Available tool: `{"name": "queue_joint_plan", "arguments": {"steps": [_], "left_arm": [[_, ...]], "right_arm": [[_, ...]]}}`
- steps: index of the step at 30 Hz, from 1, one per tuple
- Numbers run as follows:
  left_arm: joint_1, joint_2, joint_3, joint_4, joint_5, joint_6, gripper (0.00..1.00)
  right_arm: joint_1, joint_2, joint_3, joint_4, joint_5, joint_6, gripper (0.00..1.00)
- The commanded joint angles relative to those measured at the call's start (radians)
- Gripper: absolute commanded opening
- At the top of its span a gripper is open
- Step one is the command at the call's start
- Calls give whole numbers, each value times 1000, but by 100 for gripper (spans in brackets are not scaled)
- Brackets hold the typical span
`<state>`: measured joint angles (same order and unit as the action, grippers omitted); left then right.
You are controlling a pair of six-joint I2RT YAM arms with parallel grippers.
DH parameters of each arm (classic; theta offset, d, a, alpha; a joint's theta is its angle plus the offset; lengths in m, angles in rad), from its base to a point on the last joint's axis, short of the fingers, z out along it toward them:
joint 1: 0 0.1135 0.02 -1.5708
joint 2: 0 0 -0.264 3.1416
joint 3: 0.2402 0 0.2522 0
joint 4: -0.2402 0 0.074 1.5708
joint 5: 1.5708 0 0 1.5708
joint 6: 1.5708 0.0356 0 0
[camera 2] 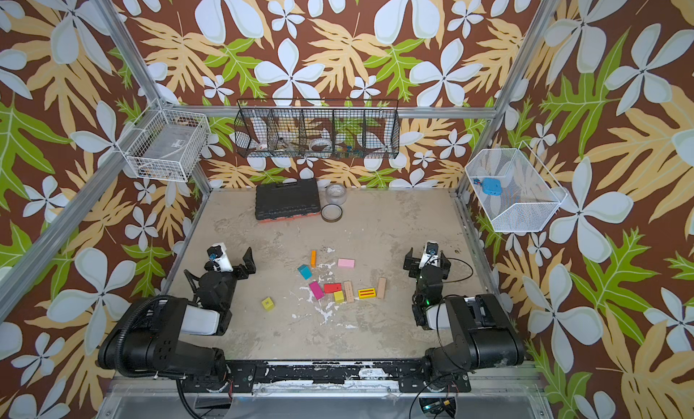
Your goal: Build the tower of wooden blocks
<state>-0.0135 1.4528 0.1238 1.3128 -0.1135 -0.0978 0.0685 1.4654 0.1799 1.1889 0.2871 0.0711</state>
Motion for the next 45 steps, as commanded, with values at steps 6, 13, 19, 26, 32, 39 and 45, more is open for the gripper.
{"name": "queue_joint_plan", "arguments": {"steps": [6,13,19,26,32,39,45], "left_arm": [[3,0,7,30,23,6,100],[3,0,7,30,21,6,100],[3,-9,8,26,96,35,100],[1,-349,232,-674,19,-131,100],[1,-570,404,-1066,271,-410,100],[33,-685,285,-1155,172,-692,100],[32,-661,354,-1159,256,-798,98]], "right_arm": [[11,-5,-3,40,17,-8,100],[11,-2,-2,38,17,-8,100],[29,-61,-12,12,47,-14,100],[36,-425,150,-632,239,262,100],[37,-676,271,-982,-253,523,100],[100,-856,128,-912,-573,652,100],[419,-762,313,-1245,-312,598,100]]}}
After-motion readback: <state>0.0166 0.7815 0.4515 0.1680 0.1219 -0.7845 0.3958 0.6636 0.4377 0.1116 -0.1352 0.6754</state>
